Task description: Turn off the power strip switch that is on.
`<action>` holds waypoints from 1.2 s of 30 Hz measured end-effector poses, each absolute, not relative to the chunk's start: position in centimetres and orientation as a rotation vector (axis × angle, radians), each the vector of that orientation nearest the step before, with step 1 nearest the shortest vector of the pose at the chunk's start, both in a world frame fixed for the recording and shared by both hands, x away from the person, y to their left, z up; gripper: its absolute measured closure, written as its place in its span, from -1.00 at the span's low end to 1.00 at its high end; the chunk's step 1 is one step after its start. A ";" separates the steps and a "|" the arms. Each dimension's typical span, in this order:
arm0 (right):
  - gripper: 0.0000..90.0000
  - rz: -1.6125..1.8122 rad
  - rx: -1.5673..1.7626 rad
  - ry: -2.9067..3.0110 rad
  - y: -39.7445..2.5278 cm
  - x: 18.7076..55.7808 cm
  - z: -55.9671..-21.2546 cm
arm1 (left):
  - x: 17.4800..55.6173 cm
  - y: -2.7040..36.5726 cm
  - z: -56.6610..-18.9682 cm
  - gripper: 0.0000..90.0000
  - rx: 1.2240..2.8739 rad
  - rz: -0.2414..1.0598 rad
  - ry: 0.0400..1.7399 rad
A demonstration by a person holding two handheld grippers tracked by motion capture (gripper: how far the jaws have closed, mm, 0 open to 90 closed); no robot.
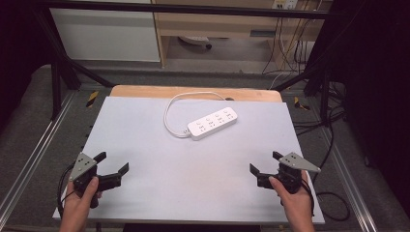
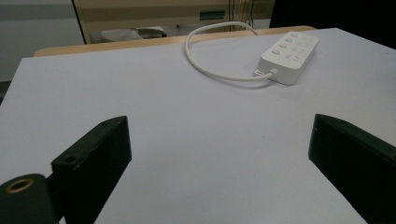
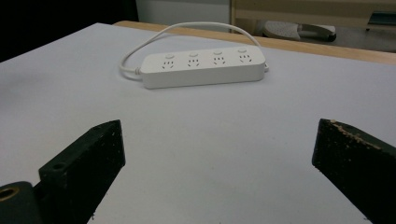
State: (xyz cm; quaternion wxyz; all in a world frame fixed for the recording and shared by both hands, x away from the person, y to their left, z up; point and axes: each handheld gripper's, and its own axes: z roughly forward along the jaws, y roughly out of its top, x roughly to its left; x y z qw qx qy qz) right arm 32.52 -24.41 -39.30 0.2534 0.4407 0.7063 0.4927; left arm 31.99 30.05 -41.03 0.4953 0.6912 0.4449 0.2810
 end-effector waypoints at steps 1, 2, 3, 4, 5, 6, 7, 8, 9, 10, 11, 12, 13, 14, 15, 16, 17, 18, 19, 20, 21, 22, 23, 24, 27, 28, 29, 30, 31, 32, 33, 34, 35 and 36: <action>-0.92 1.336 1.198 1.921 -24.4 32.6 -39.2 | 32.0 30.1 -41.0 -0.87 1.675 0.680 1.081; -0.92 1.336 1.198 1.921 -24.4 32.6 -39.2 | 32.0 30.1 -41.0 -0.87 1.679 0.681 1.081; -0.92 1.346 1.198 1.912 -24.3 32.6 -38.9 | 32.0 30.1 -41.0 -0.87 1.676 0.679 1.082; -0.92 1.346 1.198 1.912 -24.3 32.6 -38.9 | 32.0 30.1 -41.0 -0.87 1.676 0.679 1.082; -0.92 1.350 1.196 1.906 -24.3 32.7 -38.7 | 32.0 30.2 -41.1 -0.87 1.681 0.679 1.082; -0.92 1.350 1.193 1.903 -24.3 32.8 -38.7 | 32.0 30.2 -41.1 -0.87 1.681 0.679 1.082; -0.91 1.353 1.190 1.896 -24.3 32.8 -38.7 | 32.0 30.2 -41.1 -0.87 1.678 0.677 1.087; -0.91 1.353 1.190 1.896 -24.3 32.8 -38.7 | 32.1 30.2 -41.1 -0.87 1.682 0.677 1.088; -0.91 1.352 1.190 1.880 -24.2 33.0 -38.6 | 32.1 30.2 -41.1 -0.87 1.680 0.679 1.089; -0.89 1.356 1.191 1.868 -24.2 33.1 -38.5 | 32.1 30.2 -41.1 -0.87 1.684 0.679 1.089; -0.82 1.368 1.186 1.858 -24.1 33.2 -38.3 | 32.1 30.1 -41.1 -0.87 1.681 0.677 1.091; -0.80 1.385 1.182 1.857 -24.0 33.3 -38.2 | 32.1 30.1 -41.1 -0.87 1.681 0.677 1.091; -0.80 1.387 1.184 1.861 -24.0 33.5 -38.0 | 32.0 30.1 -41.2 -0.87 1.691 0.681 1.090; -0.80 1.387 1.184 1.861 -24.0 33.5 -38.0 | 32.0 30.1 -41.2 -0.87 1.691 0.681 1.090; -0.82 1.382 1.189 1.874 -23.7 33.9 -37.7 | 32.1 30.1 -41.2 -0.87 1.693 0.679 1.092; -0.82 1.382 1.189 1.874 -23.7 33.9 -37.7 | 32.1 30.1 -41.2 -0.87 1.696 0.676 1.092; -0.86 1.384 1.194 1.892 -23.4 34.4 -37.3 | 32.1 30.1 -41.2 -0.87 1.693 0.676 1.093; -0.88 1.383 1.191 1.900 -23.2 34.7 -37.1 | 32.1 30.0 -41.2 -0.87 1.693 0.675 1.092; -0.89 1.383 1.189 1.906 -22.9 34.9 -36.9 | 32.1 30.0 -41.2 -0.87 1.695 0.673 1.091; -0.90 1.383 1.186 1.912 -22.6 35.2 -36.6 | 32.1 30.0 -41.3 -0.87 1.695 0.672 1.091; -0.90 1.383 1.186 1.912 -22.6 35.2 -36.6 | 32.1 30.0 -41.3 -0.87 1.696 0.672 1.091; -0.92 1.386 1.173 1.914 -22.1 35.8 -36.1 | 32.2 30.0 -41.3 -0.88 1.700 0.672 1.090; -0.93 1.386 1.167 1.919 -21.9 36.1 -35.8 | 32.2 30.0 -41.3 -0.88 1.699 0.671 1.092; -0.93 1.381 1.161 1.923 -21.6 36.5 -35.5 | 32.2 30.0 -41.3 -0.88 1.699 0.671 1.092; -0.93 1.373 1.140 1.931 -20.9 37.5 -34.7 | 32.2 30.0 -41.3 -0.88 1.702 0.670 1.088; -0.92 1.370 1.131 1.932 -20.7 37.9 -34.4 | 32.2 30.0 -41.3 -0.88 1.705 0.671 1.086; -0.91 1.369 1.126 1.934 -20.4 38.3 -34.1 | 32.2 30.0 -41.3 -0.88 1.705 0.671 1.086; -0.91 1.370 1.125 1.934 -20.2 38.6 -33.8 | 32.2 30.0 -41.3 -0.88 1.706 0.671 1.085; -0.90 1.376 1.120 1.930 -20.0 39.0 -33.6 | 32.2 29.9 -41.3 -0.88 1.703 0.666 1.090; -0.90 1.375 1.117 1.928 -19.8 39.3 -33.4 | 32.2 30.0 -41.3 -0.88 1.705 0.665 1.091; -0.90 1.373 1.114 1.934 -19.6 39.6 -33.3 | 32.2 30.0 -41.4 -0.88 1.705 0.665 1.093; -0.91 1.378 1.120 1.933 -19.4 39.9 -33.2 | 32.2 30.0 -41.4 -0.88 1.704 0.664 1.093; -0.91 1.379 1.119 1.937 -19.3 40.2 -33.2 | 32.2 30.0 -41.3 -0.88 1.708 0.666 1.090; -0.90 1.379 1.116 1.939 -19.1 40.4 -33.1 | 32.2 30.0 -41.3 -0.88 1.708 0.666 1.090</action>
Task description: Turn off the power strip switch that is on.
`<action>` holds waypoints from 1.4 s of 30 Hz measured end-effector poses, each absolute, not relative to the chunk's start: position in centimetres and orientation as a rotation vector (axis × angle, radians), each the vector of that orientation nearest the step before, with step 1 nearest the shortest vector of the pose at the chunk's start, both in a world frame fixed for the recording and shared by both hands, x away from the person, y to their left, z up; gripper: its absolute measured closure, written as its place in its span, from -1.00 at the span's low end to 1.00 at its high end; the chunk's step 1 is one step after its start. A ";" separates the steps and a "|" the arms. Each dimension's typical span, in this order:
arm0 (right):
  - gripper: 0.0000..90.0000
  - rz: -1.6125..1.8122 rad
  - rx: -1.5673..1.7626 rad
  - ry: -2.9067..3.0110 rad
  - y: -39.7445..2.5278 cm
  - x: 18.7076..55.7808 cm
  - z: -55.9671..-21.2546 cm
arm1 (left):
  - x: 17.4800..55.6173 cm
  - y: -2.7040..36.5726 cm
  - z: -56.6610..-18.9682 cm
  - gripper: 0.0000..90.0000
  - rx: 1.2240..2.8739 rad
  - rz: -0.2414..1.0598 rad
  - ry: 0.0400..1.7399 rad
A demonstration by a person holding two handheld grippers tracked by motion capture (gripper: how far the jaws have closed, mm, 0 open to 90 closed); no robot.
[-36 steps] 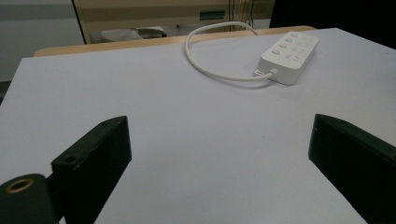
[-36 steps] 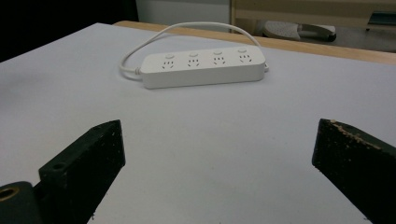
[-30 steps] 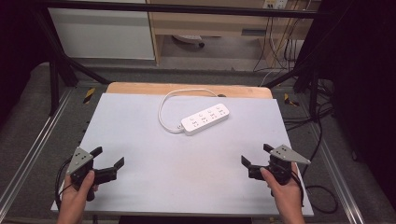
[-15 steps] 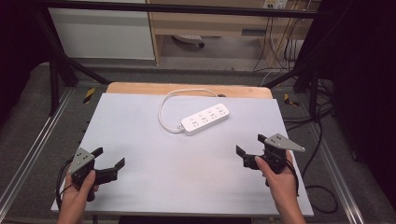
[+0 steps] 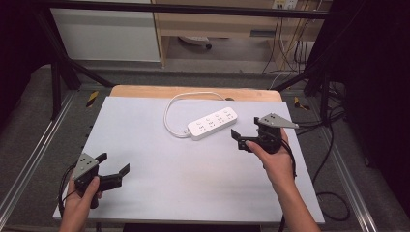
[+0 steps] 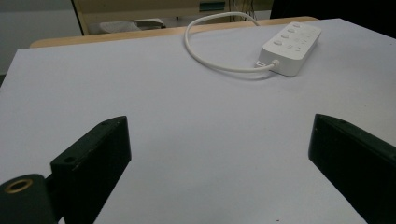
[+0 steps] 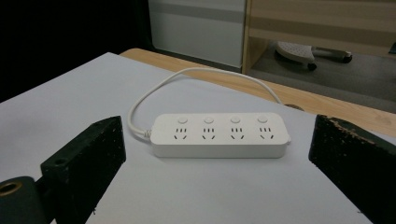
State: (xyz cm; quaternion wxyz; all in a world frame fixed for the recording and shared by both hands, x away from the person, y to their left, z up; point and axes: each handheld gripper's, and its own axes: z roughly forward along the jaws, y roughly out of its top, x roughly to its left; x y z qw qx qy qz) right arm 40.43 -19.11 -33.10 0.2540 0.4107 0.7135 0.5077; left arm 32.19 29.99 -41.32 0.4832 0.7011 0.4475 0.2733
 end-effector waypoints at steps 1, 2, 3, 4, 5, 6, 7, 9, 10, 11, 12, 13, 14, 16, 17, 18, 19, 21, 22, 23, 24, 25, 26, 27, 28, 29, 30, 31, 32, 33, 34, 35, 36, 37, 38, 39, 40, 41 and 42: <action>-0.90 1.379 1.116 1.939 -19.1 40.4 -33.1 | 32.2 29.9 -41.3 -0.88 1.704 0.665 1.092; -0.88 1.383 1.124 1.935 -18.9 40.6 -33.0 | 32.2 29.9 -41.3 -0.88 1.708 0.664 1.093; -0.86 1.389 1.129 1.927 -18.8 40.9 -32.9 | 32.3 29.9 -41.4 -0.87 1.708 0.665 1.093; -0.75 1.400 1.129 1.918 -18.6 41.4 -32.7 | 32.3 29.9 -41.4 -0.88 1.710 0.664 1.092; -0.75 1.400 1.129 1.918 -18.6 41.4 -32.7 | 32.3 29.9 -41.4 -0.88 1.713 0.663 1.091; -0.62 1.407 1.133 1.902 -18.4 41.9 -32.6 | 32.2 29.9 -41.4 -0.88 1.714 0.663 1.090; -0.54 1.421 1.136 1.898 -18.4 42.1 -32.6 | 32.2 29.9 -41.4 -0.88 1.713 0.663 1.091; -0.38 1.428 1.140 1.884 -18.3 42.6 -32.6 | 32.3 29.9 -41.4 -0.88 1.708 0.661 1.096; -0.22 1.436 1.131 1.882 -18.3 42.9 -32.6 | 32.3 29.9 -41.4 -0.87 1.706 0.661 1.096; -0.15 1.441 1.125 1.876 -18.3 43.1 -32.6 | 32.3 29.9 -41.3 -0.87 1.706 0.665 1.091; -0.15 1.441 1.125 1.876 -18.3 43.1 -32.6 | 32.3 29.9 -41.3 -0.87 1.706 0.665 1.091; 0.04 1.446 1.126 1.872 -18.3 43.6 -32.8 | 32.3 29.9 -41.3 -0.87 1.705 0.662 1.090; 0.13 1.441 1.115 1.863 -18.3 43.8 -32.9 | 32.3 29.8 -41.3 -0.87 1.704 0.660 1.091; 0.28 1.438 1.115 1.853 -18.3 44.3 -33.0 | 32.3 29.8 -41.3 -0.87 1.702 0.659 1.092; 0.36 1.434 1.111 1.851 -18.2 44.5 -33.1 | 32.3 29.8 -41.3 -0.87 1.702 0.660 1.092; 0.43 1.426 1.105 1.843 -18.2 44.8 -33.1 | 32.3 29.8 -41.3 -0.87 1.702 0.660 1.093; 0.48 1.424 1.102 1.834 -18.1 45.0 -33.1 | 32.3 29.8 -41.3 -0.87 1.701 0.660 1.094; 0.60 1.423 1.093 1.829 -18.0 45.6 -33.2 | 32.4 29.8 -41.3 -0.87 1.702 0.663 1.096; 0.60 1.423 1.093 1.829 -18.0 45.6 -33.2 | 32.4 29.8 -41.3 -0.87 1.700 0.661 1.099; 0.70 1.413 1.086 1.823 -17.8 46.1 -33.3 | 32.4 29.8 -41.3 -0.87 1.700 0.661 1.100; 0.74 1.414 1.085 1.819 -17.8 46.3 -33.4 | 32.3 29.8 -41.3 -0.87 1.698 0.664 1.099; 0.77 1.411 1.089 1.816 -17.7 46.5 -33.5 | 32.3 29.8 -41.3 -0.87 1.698 0.662 1.099; 0.81 1.407 1.093 1.813 -17.7 46.8 -33.7 | 32.4 29.8 -41.4 -0.87 1.700 0.662 1.100; 0.84 1.403 1.091 1.812 -17.7 47.0 -33.8 | 32.4 29.8 -41.4 -0.87 1.700 0.662 1.100; 0.88 1.399 1.093 1.811 -17.6 47.2 -34.0 | 32.4 29.8 -41.4 -0.87 1.702 0.662 1.100; 0.90 1.399 1.096 1.812 -17.6 47.4 -34.1 | 32.4 29.8 -41.4 -0.87 1.707 0.662 1.098; 0.92 1.399 1.096 1.813 -17.6 47.6 -34.3 | 32.4 29.9 -41.4 -0.87 1.704 0.662 1.101; 0.95 1.398 1.098 1.813 -17.5 47.7 -34.4 | 32.4 29.9 -41.4 -0.87 1.704 0.662 1.101; 0.96 1.400 1.100 1.810 -17.5 47.8 -34.5 | 32.5 29.9 -41.4 -0.87 1.703 0.661 1.103; 0.98 1.401 1.100 1.808 -17.5 48.0 -34.6 | 32.5 29.9 -41.4 -0.87 1.700 0.662 1.103; 0.99 1.398 1.103 1.808 -17.4 48.1 -34.7 | 32.5 29.9 -41.4 -0.87 1.700 0.662 1.103; 1.00 1.395 1.101 1.808 -17.4 48.3 -34.8 | 32.5 29.9 -41.4 -0.87 1.698 0.663 1.103; 1.00 1.394 1.103 1.807 -17.3 48.4 -34.9 | 32.5 29.9 -41.4 -0.87 1.697 0.664 1.103; 1.00 1.397 1.107 1.806 -17.2 48.6 -35.0 | 32.5 29.9 -41.4 -0.87 1.697 0.663 1.104; 1.00 1.397 1.107 1.806 -17.2 48.6 -35.0 | 32.5 29.9 -41.4 -0.87 1.697 0.663 1.104; 1.00 1.394 1.106 1.803 -17.0 48.9 -35.1 | 32.5 29.9 -41.4 -0.87 1.697 0.663 1.108; 1.00 1.397 1.107 1.803 -16.9 49.0 -35.2 | 32.5 29.9 -41.4 -0.87 1.697 0.663 1.108; 1.00 1.393 1.101 1.802 -16.8 49.2 -35.2 | 32.5 29.9 -41.4 -0.87 1.697 0.663 1.108; 1.00 1.393 1.102 1.798 -16.7 49.3 -35.2 | 32.5 29.9 -41.4 -0.87 1.696 0.663 1.109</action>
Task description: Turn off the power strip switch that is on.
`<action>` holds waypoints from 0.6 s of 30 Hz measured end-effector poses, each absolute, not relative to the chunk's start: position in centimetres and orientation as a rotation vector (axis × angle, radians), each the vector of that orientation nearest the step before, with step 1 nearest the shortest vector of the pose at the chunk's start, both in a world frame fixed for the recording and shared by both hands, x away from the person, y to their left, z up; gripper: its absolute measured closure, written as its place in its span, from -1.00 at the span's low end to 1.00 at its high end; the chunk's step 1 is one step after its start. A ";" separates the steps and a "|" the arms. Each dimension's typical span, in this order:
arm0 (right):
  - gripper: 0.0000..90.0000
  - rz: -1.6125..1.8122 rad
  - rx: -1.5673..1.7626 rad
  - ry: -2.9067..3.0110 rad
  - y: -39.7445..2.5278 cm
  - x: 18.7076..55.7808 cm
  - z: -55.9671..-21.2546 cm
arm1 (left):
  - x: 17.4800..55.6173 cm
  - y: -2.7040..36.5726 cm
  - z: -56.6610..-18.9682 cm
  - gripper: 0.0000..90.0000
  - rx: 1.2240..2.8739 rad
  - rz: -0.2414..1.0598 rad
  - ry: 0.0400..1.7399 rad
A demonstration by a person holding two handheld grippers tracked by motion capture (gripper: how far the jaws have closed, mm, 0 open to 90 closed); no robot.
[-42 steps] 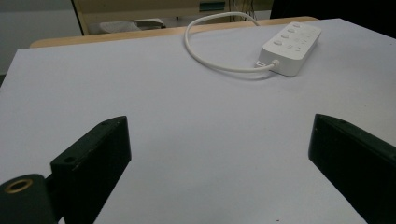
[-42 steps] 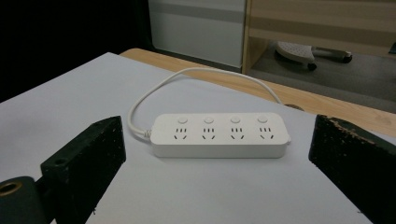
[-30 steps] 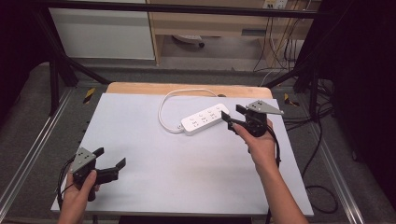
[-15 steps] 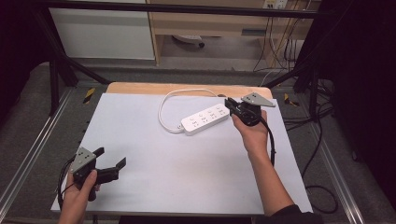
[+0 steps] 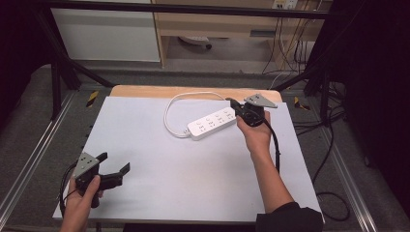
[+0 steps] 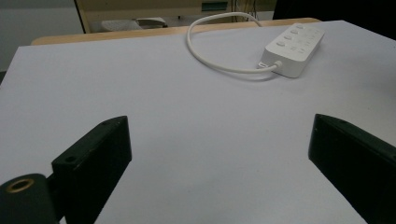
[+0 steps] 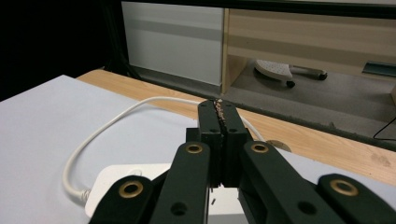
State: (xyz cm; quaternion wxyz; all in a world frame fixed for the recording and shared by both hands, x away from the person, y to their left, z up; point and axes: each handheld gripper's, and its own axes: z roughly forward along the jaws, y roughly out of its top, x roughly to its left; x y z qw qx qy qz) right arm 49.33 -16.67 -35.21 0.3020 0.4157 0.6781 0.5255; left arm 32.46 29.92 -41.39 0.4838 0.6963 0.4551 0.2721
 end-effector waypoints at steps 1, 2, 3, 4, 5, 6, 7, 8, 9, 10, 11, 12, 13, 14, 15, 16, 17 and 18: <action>1.00 1.391 1.097 1.801 -16.5 49.5 -35.2 | 32.5 29.9 -41.4 -0.87 1.696 0.663 1.109; 1.00 1.389 1.091 1.802 -16.4 49.7 -35.3 | 32.4 29.9 -41.4 -0.87 1.697 0.662 1.108; 1.00 1.388 1.090 1.803 -16.2 49.8 -35.3 | 32.4 29.9 -41.4 -0.87 1.697 0.663 1.109; 1.00 1.387 1.087 1.804 -16.1 50.0 -35.3 | 32.4 29.9 -41.4 -0.87 1.697 0.663 1.109; 1.00 1.388 1.085 1.804 -15.9 50.2 -35.3 | 32.5 30.0 -41.4 -0.87 1.698 0.663 1.110; 1.00 1.389 1.085 1.805 -15.8 50.4 -35.3 | 32.5 30.0 -41.4 -0.87 1.697 0.664 1.110; 1.00 1.389 1.084 1.804 -15.7 50.6 -35.4 | 32.5 30.0 -41.4 -0.87 1.697 0.664 1.110; 1.00 1.388 1.085 1.805 -15.5 50.8 -35.5 | 32.5 30.0 -41.4 -0.87 1.697 0.664 1.109; 1.00 1.386 1.085 1.807 -15.4 51.0 -35.6 | 32.5 30.0 -41.4 -0.87 1.698 0.664 1.109; 1.00 1.386 1.087 1.807 -15.2 51.1 -35.7 | 32.5 30.0 -41.4 -0.87 1.698 0.665 1.110; 1.00 1.384 1.087 1.810 -15.1 51.3 -35.8 | 32.5 30.0 -41.4 -0.87 1.699 0.664 1.109; 1.00 1.381 1.087 1.814 -15.0 51.5 -35.9 | 32.5 30.0 -41.4 -0.87 1.699 0.664 1.109; 1.00 1.379 1.089 1.812 -14.9 51.7 -36.0 | 32.5 30.0 -41.4 -0.87 1.698 0.665 1.110; 1.00 1.376 1.093 1.812 -14.8 51.8 -36.1 | 32.5 30.1 -41.4 -0.87 1.695 0.664 1.110; 1.00 1.375 1.095 1.811 -14.8 52.0 -36.2 | 32.5 30.1 -41.4 -0.87 1.695 0.664 1.110; 1.00 1.375 1.095 1.811 -14.8 52.0 -36.2 | 32.5 30.1 -41.4 -0.87 1.695 0.664 1.109; 1.00 1.379 1.099 1.810 -14.6 52.2 -36.3 | 32.5 30.0 -41.4 -0.86 1.694 0.662 1.109; 1.00 1.378 1.103 1.813 -14.5 52.4 -36.4 | 32.5 30.0 -41.4 -0.86 1.694 0.662 1.109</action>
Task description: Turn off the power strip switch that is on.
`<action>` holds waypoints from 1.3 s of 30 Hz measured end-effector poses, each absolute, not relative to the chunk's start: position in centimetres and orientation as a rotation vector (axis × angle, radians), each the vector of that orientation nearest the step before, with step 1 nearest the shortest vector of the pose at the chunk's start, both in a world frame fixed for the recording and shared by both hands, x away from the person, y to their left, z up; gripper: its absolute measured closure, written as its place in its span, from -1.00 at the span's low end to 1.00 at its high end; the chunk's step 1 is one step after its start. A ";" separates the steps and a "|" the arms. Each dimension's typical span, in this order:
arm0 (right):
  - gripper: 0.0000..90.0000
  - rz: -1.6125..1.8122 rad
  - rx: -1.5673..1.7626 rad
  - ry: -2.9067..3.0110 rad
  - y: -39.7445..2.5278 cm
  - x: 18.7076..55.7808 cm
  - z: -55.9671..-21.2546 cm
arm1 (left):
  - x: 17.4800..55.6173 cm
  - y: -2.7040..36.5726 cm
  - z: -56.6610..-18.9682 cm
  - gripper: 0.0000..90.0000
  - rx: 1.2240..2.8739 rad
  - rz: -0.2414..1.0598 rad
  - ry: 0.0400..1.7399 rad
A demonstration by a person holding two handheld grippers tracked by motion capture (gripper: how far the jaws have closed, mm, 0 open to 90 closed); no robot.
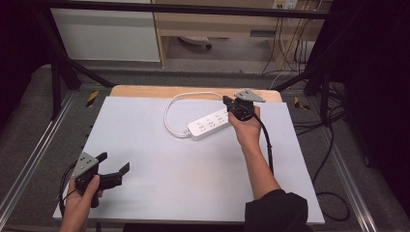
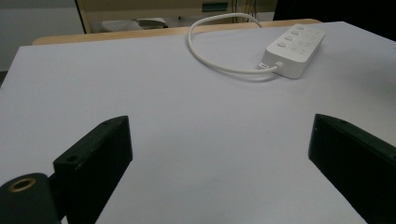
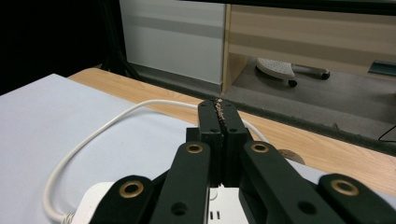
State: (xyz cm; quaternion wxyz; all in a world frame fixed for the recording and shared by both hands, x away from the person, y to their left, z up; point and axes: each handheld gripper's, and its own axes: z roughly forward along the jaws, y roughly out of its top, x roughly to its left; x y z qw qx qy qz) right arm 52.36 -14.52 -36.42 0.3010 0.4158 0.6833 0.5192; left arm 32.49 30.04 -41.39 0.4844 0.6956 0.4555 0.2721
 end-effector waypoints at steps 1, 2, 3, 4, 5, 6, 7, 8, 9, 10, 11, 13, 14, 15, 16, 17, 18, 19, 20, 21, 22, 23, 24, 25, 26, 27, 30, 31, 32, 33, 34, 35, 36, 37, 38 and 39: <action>1.00 1.376 1.104 1.813 -14.5 52.5 -36.5 | 32.5 30.0 -41.4 -0.86 1.694 0.662 1.110; 1.00 1.376 1.104 1.813 -14.5 52.5 -36.5 | 32.5 30.0 -41.4 -0.86 1.696 0.662 1.109; 1.00 1.377 1.110 1.813 -14.4 52.7 -36.7 | 32.5 30.0 -41.4 -0.86 1.699 0.663 1.108; 1.00 1.377 1.110 1.813 -14.4 52.7 -36.7 | 32.5 30.0 -41.4 -0.86 1.699 0.661 1.107; 1.00 1.376 1.118 1.813 -14.3 52.9 -36.9 | 32.5 30.0 -41.4 -0.86 1.696 0.662 1.108; 1.00 1.376 1.118 1.813 -14.3 52.9 -36.9 | 32.5 30.0 -41.4 -0.86 1.696 0.662 1.108; 1.00 1.376 1.126 1.818 -14.2 53.0 -37.1 | 32.5 30.0 -41.4 -0.86 1.697 0.662 1.108; 1.00 1.376 1.126 1.818 -14.2 53.0 -37.1 | 32.5 30.0 -41.4 -0.86 1.697 0.661 1.109; 1.00 1.373 1.128 1.821 -14.1 53.2 -37.4 | 32.5 30.0 -41.4 -0.86 1.694 0.663 1.110; 1.00 1.374 1.132 1.821 -14.1 53.3 -37.5 | 32.5 30.0 -41.4 -0.86 1.692 0.664 1.113; 1.00 1.372 1.138 1.822 -14.1 53.4 -37.6 | 32.5 30.0 -41.4 -0.86 1.692 0.664 1.113; 1.00 1.368 1.144 1.823 -14.0 53.6 -37.9 | 32.6 30.0 -41.4 -0.86 1.690 0.664 1.115; 1.00 1.368 1.144 1.823 -14.0 53.6 -37.9 | 32.6 30.0 -41.4 -0.86 1.689 0.664 1.115; 1.00 1.362 1.150 1.828 -13.9 53.7 -38.2 | 32.6 30.0 -41.4 -0.86 1.690 0.664 1.115; 1.00 1.359 1.154 1.830 -13.9 53.8 -38.3 | 32.6 30.0 -41.4 -0.86 1.690 0.664 1.115; 1.00 1.360 1.158 1.829 -13.8 53.9 -38.4 | 32.6 30.0 -41.4 -0.86 1.693 0.665 1.114; 1.00 1.360 1.162 1.834 -13.8 53.9 -38.5 | 32.6 30.0 -41.4 -0.86 1.694 0.665 1.113; 1.00 1.358 1.165 1.835 -13.7 53.9 -38.6 | 32.6 30.0 -41.4 -0.86 1.695 0.666 1.113; 1.00 1.358 1.165 1.835 -13.7 53.9 -38.6 | 32.6 30.1 -41.4 -0.86 1.694 0.667 1.114; 1.00 1.355 1.166 1.842 -13.5 54.0 -38.8 | 32.6 30.0 -41.4 -0.86 1.691 0.666 1.115; 1.00 1.352 1.164 1.844 -13.5 54.1 -38.9 | 32.6 30.1 -41.4 -0.86 1.694 0.667 1.114; 1.00 1.352 1.165 1.846 -13.4 54.1 -39.0 | 32.6 30.1 -41.4 -0.86 1.694 0.667 1.114; 1.00 1.350 1.168 1.845 -13.4 54.2 -39.1 | 32.6 30.0 -41.4 -0.86 1.694 0.666 1.114; 1.00 1.349 1.171 1.845 -13.4 54.2 -39.2 | 32.6 30.0 -41.4 -0.86 1.695 0.667 1.113; 1.00 1.347 1.175 1.845 -13.3 54.3 -39.3 | 32.6 30.0 -41.4 -0.86 1.697 0.668 1.112; 1.00 1.347 1.175 1.845 -13.3 54.3 -39.3 | 32.6 30.0 -41.4 -0.86 1.698 0.668 1.108; 1.00 1.340 1.180 1.855 -13.2 54.5 -39.6 | 32.5 30.0 -41.4 -0.86 1.698 0.668 1.107; 1.00 1.340 1.180 1.855 -13.2 54.5 -39.6 | 32.5 30.0 -41.4 -0.86 1.698 0.668 1.107; 1.00 1.336 1.184 1.859 -13.2 54.5 -39.7 | 32.5 30.0 -41.4 -0.86 1.697 0.667 1.108; 1.00 1.335 1.191 1.864 -13.1 54.7 -39.9 | 32.6 30.0 -41.4 -0.86 1.698 0.667 1.108; 1.00 1.335 1.191 1.864 -13.1 54.7 -39.9 | 32.6 30.0 -41.4 -0.86 1.698 0.668 1.107; 1.00 1.333 1.199 1.866 -13.1 54.7 -40.0 | 32.6 30.0 -41.4 -0.86 1.699 0.668 1.106; 1.00 1.327 1.203 1.875 -13.0 54.8 -40.2 | 32.6 30.0 -41.4 -0.86 1.697 0.668 1.107; 1.00 1.327 1.203 1.875 -13.0 54.8 -40.2 | 32.6 30.0 -41.4 -0.86 1.699 0.668 1.106; 1.00 1.322 1.207 1.877 -13.0 54.8 -40.3 | 32.6 30.0 -41.4 -0.86 1.697 0.665 1.108; 1.00 1.315 1.214 1.886 -13.0 54.9 -40.5 | 32.6 30.0 -41.4 -0.86 1.697 0.666 1.107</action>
